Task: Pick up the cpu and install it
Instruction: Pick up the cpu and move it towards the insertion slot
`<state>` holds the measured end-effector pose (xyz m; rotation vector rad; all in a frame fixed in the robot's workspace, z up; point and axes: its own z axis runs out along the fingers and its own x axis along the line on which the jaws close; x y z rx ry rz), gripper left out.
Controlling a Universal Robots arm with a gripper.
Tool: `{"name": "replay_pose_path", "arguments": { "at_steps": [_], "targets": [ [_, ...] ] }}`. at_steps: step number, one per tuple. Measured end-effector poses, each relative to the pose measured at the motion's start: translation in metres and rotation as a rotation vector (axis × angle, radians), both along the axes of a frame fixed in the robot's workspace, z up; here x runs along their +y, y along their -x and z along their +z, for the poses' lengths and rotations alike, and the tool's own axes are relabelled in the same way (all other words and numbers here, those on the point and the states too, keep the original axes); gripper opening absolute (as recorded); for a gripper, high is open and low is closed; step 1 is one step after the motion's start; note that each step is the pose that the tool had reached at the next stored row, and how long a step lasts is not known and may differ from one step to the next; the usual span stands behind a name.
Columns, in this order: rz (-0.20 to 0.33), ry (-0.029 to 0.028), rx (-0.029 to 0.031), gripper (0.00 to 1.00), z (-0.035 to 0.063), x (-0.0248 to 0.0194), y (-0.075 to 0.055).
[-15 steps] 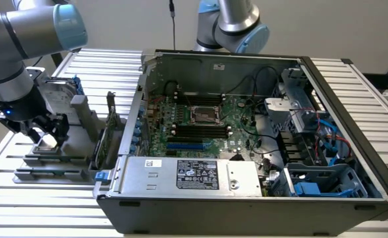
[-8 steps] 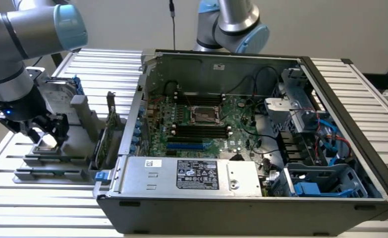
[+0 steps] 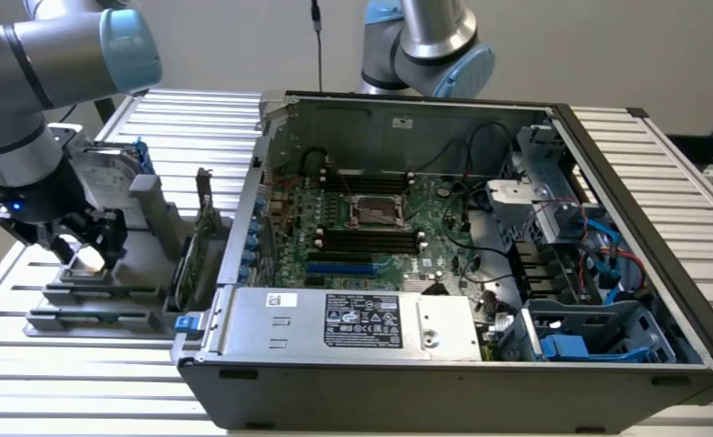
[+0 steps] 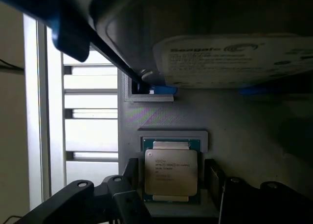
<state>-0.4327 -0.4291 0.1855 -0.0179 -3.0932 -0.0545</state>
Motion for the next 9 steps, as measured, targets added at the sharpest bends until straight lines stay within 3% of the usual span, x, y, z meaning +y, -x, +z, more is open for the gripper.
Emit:
{"name": "replay_pose_path", "arguments": {
  "at_steps": [9],
  "targets": [
    [0.006, 0.0013, 0.0000, 0.55, -0.0002, 0.0000, -0.0001]
  ]
}}
